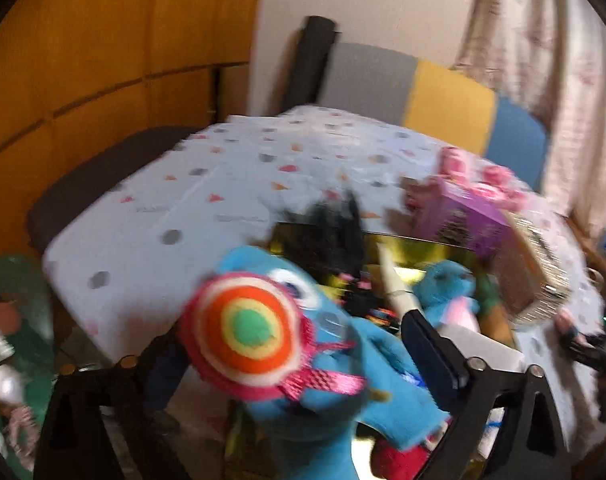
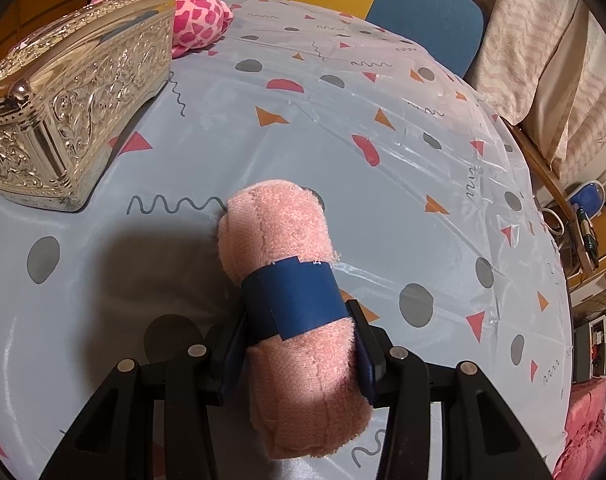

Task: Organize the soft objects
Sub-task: 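Carry the blue plush over the gold tray with the left tool, then carry the pink towel roll into the gold tray and open the right tool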

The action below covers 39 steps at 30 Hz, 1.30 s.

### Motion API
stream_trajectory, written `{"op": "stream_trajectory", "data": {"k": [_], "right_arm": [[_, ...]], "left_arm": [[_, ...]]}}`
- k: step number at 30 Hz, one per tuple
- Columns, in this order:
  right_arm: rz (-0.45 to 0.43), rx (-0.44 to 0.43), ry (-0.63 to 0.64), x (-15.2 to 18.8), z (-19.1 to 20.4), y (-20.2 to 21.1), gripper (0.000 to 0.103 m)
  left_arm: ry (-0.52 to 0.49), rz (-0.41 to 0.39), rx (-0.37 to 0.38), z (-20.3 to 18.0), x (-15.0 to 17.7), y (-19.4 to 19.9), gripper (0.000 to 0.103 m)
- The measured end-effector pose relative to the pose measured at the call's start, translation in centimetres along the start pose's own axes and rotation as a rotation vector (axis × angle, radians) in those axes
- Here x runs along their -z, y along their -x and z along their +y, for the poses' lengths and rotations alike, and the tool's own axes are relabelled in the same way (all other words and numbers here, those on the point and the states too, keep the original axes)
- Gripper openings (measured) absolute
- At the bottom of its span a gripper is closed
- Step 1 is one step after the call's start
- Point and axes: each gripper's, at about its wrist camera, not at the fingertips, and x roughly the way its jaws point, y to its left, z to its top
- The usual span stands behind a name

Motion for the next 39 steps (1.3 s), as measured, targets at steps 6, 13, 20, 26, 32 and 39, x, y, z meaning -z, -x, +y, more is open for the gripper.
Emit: {"op": "stream_trajectory", "data": {"k": [6, 13, 20, 26, 32, 39], "right_arm": [[0.0, -0.003, 0.002, 0.1, 0.0, 0.1, 0.046], [0.011, -0.002, -0.004, -0.1, 0.0, 0.1, 0.046], [0.062, 0.003, -0.038, -0.2, 0.1, 0.1, 0.042], [0.114, 0.062, -0.055, -0.1, 1.1, 0.8, 0.041], [0.138, -0.036, -0.162, 0.9, 1.3, 2.7, 0.041], [0.019, -0.12, -0.189, 1.6, 3.4, 7.4, 0.041]], "left_arm": [[0.092, -0.089, -0.149, 1.4, -0.3, 2.7, 0.085], [0.065, -0.07, -0.236, 0.9, 2.2, 3.0, 0.078], [0.033, -0.018, -0.21, -1.0, 1.9, -1.3, 0.079], [0.023, -0.016, -0.161, -1.7, 1.7, -2.3, 0.083], [0.046, -0.035, -0.121, -1.4, 1.9, -1.0, 0.085], [0.063, -0.056, -0.09, -2.2, 1.8, 1.0, 0.086]]}}
